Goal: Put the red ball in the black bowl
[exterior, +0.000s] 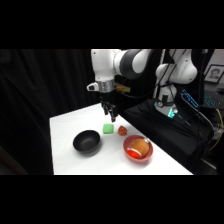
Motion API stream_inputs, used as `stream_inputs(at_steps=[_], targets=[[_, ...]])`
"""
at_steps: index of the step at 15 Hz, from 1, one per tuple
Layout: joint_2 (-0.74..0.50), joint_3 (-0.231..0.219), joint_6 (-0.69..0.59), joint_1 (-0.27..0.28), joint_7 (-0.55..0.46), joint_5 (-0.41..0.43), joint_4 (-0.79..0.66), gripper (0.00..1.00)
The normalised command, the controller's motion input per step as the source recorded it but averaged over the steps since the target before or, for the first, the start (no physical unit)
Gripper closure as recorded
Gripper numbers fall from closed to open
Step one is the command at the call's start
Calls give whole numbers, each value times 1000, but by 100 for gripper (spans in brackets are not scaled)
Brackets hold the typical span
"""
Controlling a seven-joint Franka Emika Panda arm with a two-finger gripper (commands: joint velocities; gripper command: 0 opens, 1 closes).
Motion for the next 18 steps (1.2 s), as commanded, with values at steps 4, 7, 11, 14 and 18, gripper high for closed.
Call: stream_inputs(at_steps=[4, 7, 11, 14, 18], targets=[[-211, -41, 287, -64, 49, -70, -355, 0], [-159, -32, 256, -57, 1, -21, -308, 0], [-168, -15, 248, -42, -19, 12, -307, 0], [-164, 6, 282, -17, -22, 59, -315, 0], [-117, 27, 335, 5, 20, 70, -273, 0]])
